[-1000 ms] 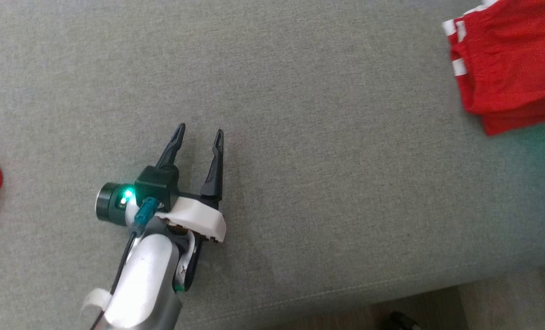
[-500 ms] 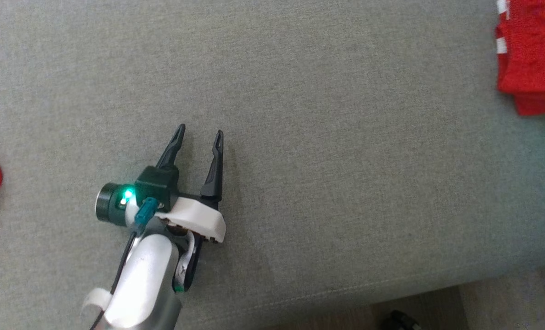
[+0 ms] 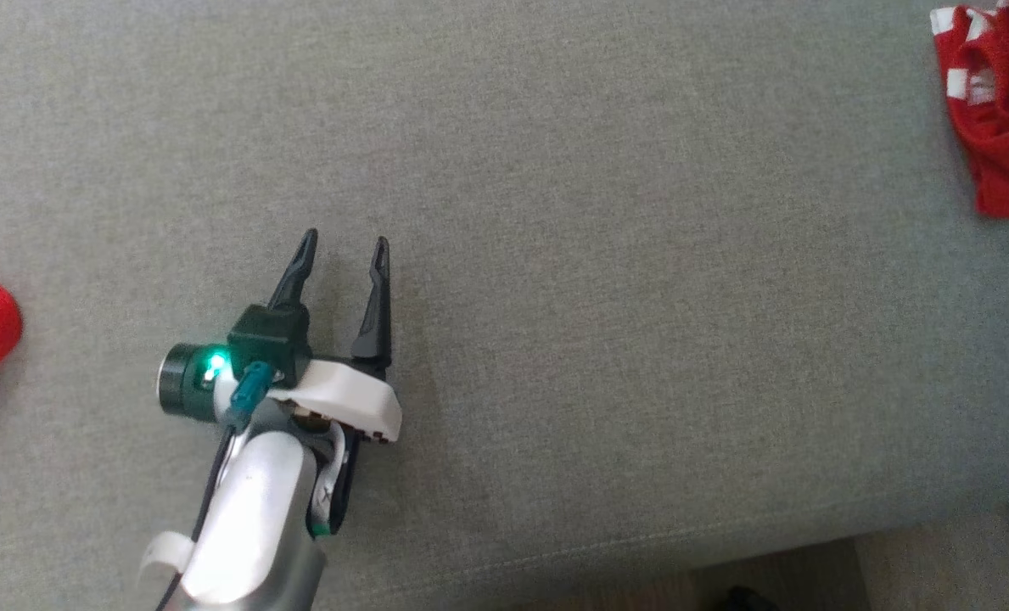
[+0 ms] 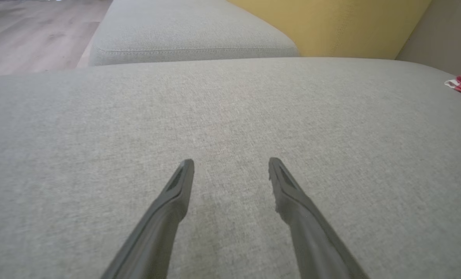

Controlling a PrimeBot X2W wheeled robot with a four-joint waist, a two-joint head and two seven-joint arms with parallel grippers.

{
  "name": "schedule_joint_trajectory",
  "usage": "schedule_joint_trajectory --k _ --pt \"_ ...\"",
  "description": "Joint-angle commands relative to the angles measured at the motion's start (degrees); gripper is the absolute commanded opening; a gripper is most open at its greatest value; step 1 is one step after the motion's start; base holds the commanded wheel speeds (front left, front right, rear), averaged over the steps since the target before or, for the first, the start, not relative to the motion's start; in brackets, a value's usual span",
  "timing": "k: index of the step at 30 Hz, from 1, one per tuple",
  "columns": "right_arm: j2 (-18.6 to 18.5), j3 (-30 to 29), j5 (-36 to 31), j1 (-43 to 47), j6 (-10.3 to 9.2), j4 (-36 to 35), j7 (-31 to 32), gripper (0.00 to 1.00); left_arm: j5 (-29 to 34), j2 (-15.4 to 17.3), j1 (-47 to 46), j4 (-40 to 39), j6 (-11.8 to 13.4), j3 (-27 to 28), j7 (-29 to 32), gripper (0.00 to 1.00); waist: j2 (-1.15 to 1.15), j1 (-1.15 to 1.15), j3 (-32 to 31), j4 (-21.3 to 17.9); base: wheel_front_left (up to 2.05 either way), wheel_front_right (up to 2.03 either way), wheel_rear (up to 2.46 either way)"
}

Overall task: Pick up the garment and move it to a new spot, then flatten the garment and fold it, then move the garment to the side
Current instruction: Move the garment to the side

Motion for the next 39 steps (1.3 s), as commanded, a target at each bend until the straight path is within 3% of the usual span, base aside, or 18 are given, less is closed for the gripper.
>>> schedule_joint_trajectory --k 1,6,12,23,30,39 --pt "1.6 -0.1 -1.0 1.0 0.37 -3.5 -0.7 1.0 -0.2 0.4 -0.7 -2.1 0.5 2.1 -0.3 1.0 0.0 0.0 -0.6 0.2 0.0 0.0 0.0" --pt "12.3 -4.6 -2.9 9.6 0.37 -18.3 -0.8 1.0 -0.4 0.4 0.4 -2.9 1.6 4.0 -0.3 1.0 0.0 0.0 -3.2 2.0 0.0 0.0 0.0" --pt "20.4 -4.2 -0.6 19.9 0.37 -26.3 -0.8 1.0 -0.9 0.4 1.7 -2.9 2.6 5.1 -0.3 1.0 0.0 0.0 -6.1 5.3 0.0 0.0 0.0" --pt "25.4 -5.1 -0.1 36.1 0.37 -29.8 -0.8 1.0 0.6 0.4 5.4 -1.2 2.8 6.6 -0.3 1.0 0.0 0.0 -11.3 8.5 0.0 0.0 0.0" --pt "26.3 -5.2 -0.8 41.5 0.37 -32.2 -0.8 1.0 1.0 0.4 8.1 -0.7 2.9 8.4 -0.3 1.0 0.0 0.0 -15.1 8.4 0.0 0.0 0.0" --pt "26.4 -3.4 3.0 45.3 0.37 -34.4 -0.8 1.0 1.0 0.4 11.0 -1.2 2.7 10.6 -0.3 1.0 0.0 0.0 -18.3 7.7 0.0 0.0 0.0"
